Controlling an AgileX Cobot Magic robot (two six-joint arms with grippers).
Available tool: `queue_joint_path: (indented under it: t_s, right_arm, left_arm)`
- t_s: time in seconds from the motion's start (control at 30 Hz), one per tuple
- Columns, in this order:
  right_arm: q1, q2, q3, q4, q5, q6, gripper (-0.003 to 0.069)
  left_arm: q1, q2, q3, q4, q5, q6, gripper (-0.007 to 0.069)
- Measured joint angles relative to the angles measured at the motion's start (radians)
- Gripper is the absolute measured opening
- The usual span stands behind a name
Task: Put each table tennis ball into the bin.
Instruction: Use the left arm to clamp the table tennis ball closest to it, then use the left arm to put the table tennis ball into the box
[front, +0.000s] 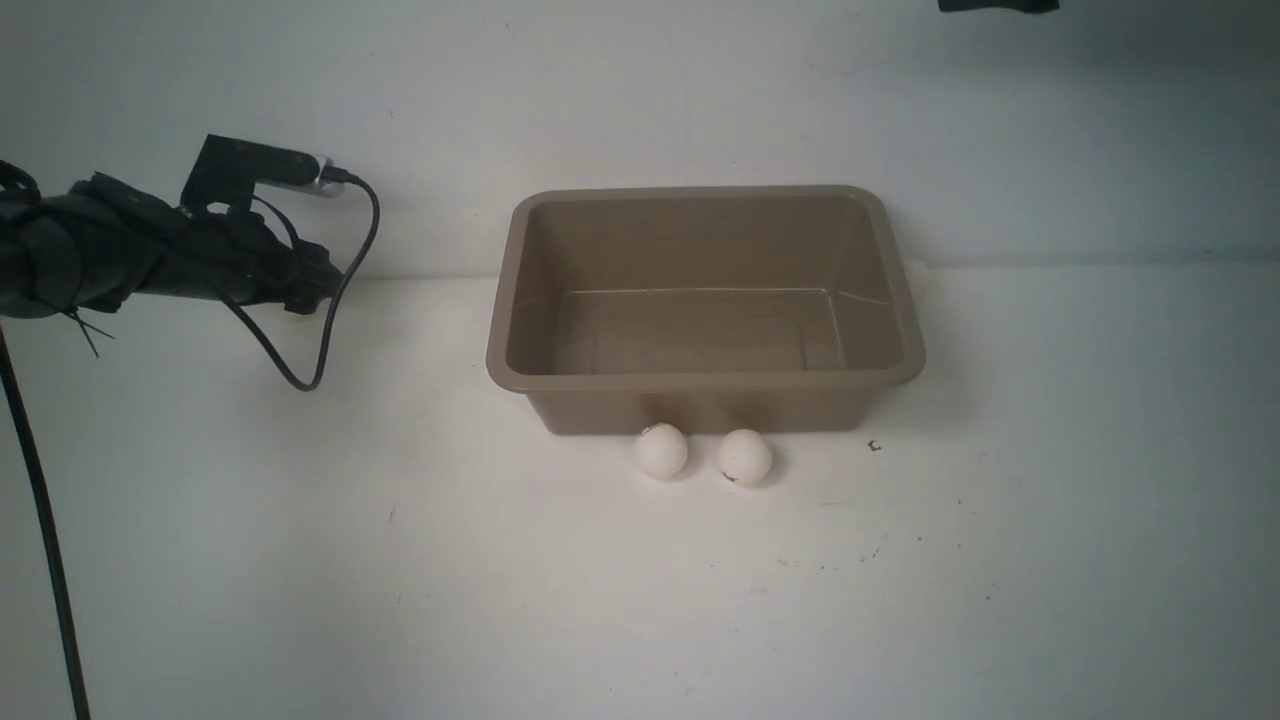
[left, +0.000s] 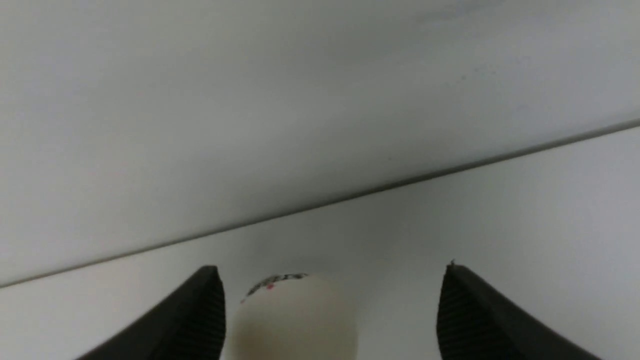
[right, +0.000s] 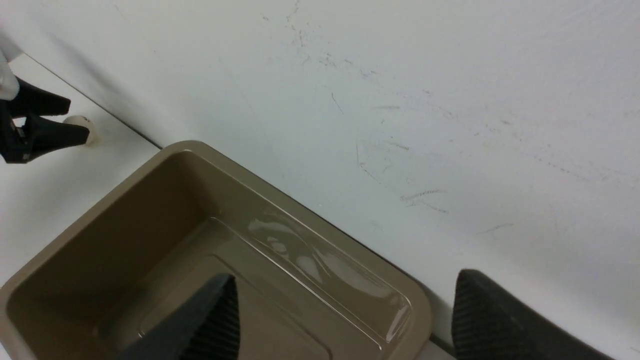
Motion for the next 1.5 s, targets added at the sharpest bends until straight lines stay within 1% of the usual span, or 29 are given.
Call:
queue_joint_path:
  t_s: [0.13, 0.5, 0.63, 0.7, 0.77, 0.9, 1.03, 1.07, 1.27, 1.33, 1.5]
  right_arm:
    - [0.000, 0.000, 0.000, 0.000, 0.000, 0.000, 0.0514]
    - [0.000, 0.000, 0.000, 0.001, 0.004, -0.020, 0.0514]
    - [0.000, 0.000, 0.000, 0.002, 0.004, -0.022, 0.0514]
    - [0.000, 0.000, 0.000, 0.002, 0.001, -0.023, 0.0514]
    - [0.000, 0.000, 0.000, 0.002, -0.007, -0.023, 0.0514]
    - [0.000, 0.000, 0.000, 0.004, -0.019, -0.023, 0.0514]
    - [0.000, 0.000, 0.000, 0.004, -0.034, -0.023, 0.0514]
    - [0.000, 0.000, 0.000, 0.004, -0.034, -0.023, 0.0514]
    - [0.000, 0.000, 0.000, 0.013, -0.042, -0.024, 0.0514]
    - [0.000, 0.000, 0.000, 0.015, -0.042, -0.026, 0.0514]
    - [0.000, 0.000, 0.000, 0.016, -0.042, -0.030, 0.0514]
  left_arm:
    - [-0.003, 0.017, 0.000, -0.022, -0.010, 0.003, 0.0510]
    - [-0.003, 0.044, 0.000, -0.025, -0.050, 0.008, 0.0505]
    - [-0.003, 0.059, 0.000, -0.034, -0.033, 0.008, 0.0440]
    - [-0.003, 0.059, -0.001, -0.034, -0.006, 0.010, 0.0342]
    - [-0.003, 0.058, -0.001, -0.035, 0.007, 0.011, 0.0335]
    - [-0.003, 0.050, -0.002, -0.037, 0.089, 0.029, 0.0335]
    - [-0.021, 0.020, -0.001, -0.037, 0.177, 0.078, 0.0335]
    - [-0.021, 0.020, -0.001, -0.037, 0.177, 0.078, 0.0335]
    - [-0.081, -0.116, 0.000, -0.143, 0.287, 0.212, 0.0335]
    - [-0.100, -0.160, 0.000, -0.214, 0.324, 0.266, 0.0335]
    - [-0.138, -0.209, -0.001, -0.444, 0.445, 0.475, 0.0335]
